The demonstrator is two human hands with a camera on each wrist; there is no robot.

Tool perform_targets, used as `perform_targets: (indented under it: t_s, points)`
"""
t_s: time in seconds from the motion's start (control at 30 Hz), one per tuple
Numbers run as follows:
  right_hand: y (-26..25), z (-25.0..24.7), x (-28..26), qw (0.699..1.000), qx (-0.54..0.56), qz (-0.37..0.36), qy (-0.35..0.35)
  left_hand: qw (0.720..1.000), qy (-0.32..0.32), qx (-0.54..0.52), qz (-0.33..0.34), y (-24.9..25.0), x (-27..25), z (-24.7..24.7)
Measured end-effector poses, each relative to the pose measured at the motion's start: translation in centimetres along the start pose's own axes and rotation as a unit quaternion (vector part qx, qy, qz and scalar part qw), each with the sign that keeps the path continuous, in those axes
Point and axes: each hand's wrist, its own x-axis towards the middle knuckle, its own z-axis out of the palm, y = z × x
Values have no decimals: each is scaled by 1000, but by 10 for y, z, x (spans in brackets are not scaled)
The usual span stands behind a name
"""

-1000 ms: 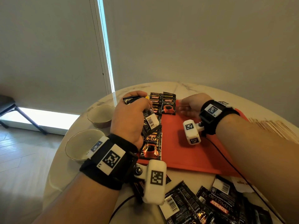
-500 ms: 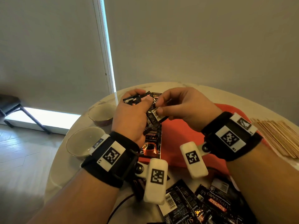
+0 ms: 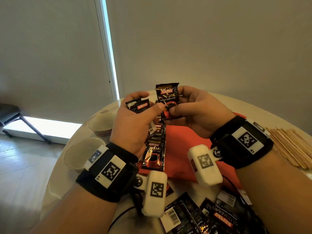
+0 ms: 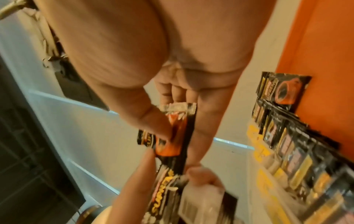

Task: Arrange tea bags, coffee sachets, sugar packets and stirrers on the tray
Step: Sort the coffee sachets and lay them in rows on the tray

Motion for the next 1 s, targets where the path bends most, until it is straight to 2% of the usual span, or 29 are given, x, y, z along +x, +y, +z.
perform_targets:
  t_s: [0.13,0.4,0.5,0.6,0.73,0.8,0.9,1.0]
  points:
    - [2,4,1,999,19,5,32,999,-31,21,4,-2,1,0]
    - [3,4,7,987,-2,41,156,998,-53,13,-22,-3,1,-2]
    - [3,-1,10,979,5,33,203,997,-63,5,-32,-3,-1,1]
    - [3,-3,11,983,-5,47,177,998,-51,-7,-36,-3,0,1]
    - [-5,-4,2,994,-68,56,64,999,-2,-13,-41,-4,3,-1]
    - [-6,-6,0,994,-85,43,57,999,10,-15,-42,-4,3,0]
    - [-4,-9,3,988,-93,10,127,998,40,-27,-46,-3,3,2]
    - [6,-26,11,976,-59,17,208,995,69,-51,-56,1,4,3]
